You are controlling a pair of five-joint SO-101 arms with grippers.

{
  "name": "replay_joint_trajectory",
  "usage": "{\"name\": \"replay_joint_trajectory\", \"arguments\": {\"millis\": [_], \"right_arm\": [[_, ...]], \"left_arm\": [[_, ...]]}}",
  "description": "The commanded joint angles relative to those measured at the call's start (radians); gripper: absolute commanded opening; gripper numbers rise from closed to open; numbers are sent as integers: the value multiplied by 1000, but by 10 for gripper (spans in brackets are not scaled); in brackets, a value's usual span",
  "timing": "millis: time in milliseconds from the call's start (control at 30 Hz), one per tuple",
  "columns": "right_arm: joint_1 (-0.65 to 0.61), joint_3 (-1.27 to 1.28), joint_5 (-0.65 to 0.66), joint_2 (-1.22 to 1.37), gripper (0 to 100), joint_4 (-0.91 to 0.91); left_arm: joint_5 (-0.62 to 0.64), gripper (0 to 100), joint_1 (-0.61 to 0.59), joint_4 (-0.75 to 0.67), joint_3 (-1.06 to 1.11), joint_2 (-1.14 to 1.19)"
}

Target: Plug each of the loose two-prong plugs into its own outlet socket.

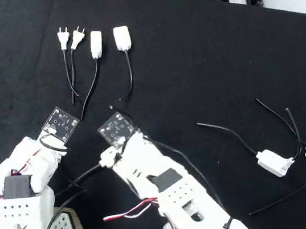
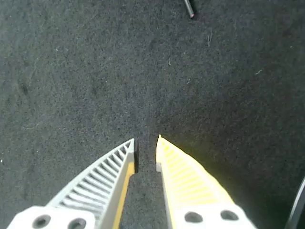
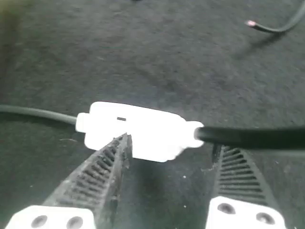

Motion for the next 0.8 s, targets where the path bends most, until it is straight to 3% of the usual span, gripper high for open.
{"name": "replay_joint_trajectory", "arguments": {"millis": [0,533,767], "right_arm": [[-21,-62,-31,-10,272,12],[12,-162,-57,-10,276,127],[38,-177,-58,-10,341,133]], "left_arm": [[-8,89,-2,5,-2,0],[-5,89,-2,3,-1,0],[-5,88,-2,3,-1,0]]}}
